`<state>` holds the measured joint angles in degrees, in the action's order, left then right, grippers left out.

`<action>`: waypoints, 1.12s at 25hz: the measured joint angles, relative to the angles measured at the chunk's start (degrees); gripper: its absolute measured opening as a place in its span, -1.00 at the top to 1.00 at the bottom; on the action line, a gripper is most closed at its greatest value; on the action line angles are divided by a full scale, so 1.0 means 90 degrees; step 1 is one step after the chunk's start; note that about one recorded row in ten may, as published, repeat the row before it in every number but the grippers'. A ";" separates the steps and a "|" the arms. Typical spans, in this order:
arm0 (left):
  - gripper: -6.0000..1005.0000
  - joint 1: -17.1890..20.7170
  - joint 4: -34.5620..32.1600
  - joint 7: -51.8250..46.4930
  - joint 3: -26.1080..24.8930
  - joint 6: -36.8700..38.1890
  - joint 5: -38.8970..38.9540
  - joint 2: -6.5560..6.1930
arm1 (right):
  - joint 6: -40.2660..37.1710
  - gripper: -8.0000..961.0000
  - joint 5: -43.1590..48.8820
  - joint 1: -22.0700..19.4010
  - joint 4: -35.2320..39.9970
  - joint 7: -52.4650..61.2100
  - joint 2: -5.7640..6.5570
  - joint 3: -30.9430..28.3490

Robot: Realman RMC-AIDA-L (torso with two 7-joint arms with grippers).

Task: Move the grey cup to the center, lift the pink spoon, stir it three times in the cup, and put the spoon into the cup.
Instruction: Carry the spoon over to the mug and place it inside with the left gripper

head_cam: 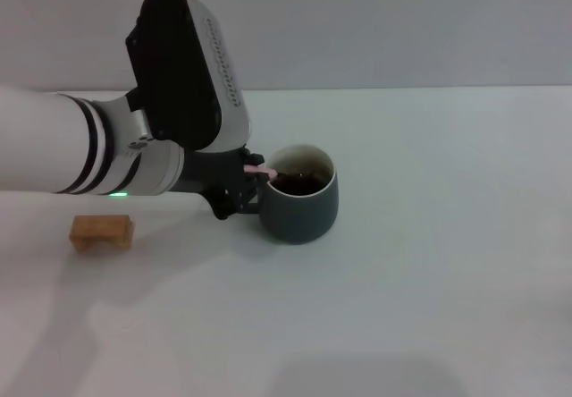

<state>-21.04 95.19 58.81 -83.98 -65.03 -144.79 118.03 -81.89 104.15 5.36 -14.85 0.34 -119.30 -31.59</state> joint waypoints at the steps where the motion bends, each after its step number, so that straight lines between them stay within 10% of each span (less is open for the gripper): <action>1: 0.71 -0.0034 -0.0011 0.0000 0.0012 0.0008 0.0000 0.0000 | 0.0000 0.99 0.0000 0.0000 0.0000 0.0001 0.0000 0.0004; 28: 0.71 -0.0123 -0.0086 -0.0009 0.0042 -0.0224 -0.0434 0.0000 | -0.0003 0.99 0.0000 -0.0009 0.0039 0.0011 0.0004 0.0028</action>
<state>-22.15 94.42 58.72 -83.60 -67.04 -148.69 118.03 -81.92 104.15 5.28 -14.50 0.44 -119.26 -31.34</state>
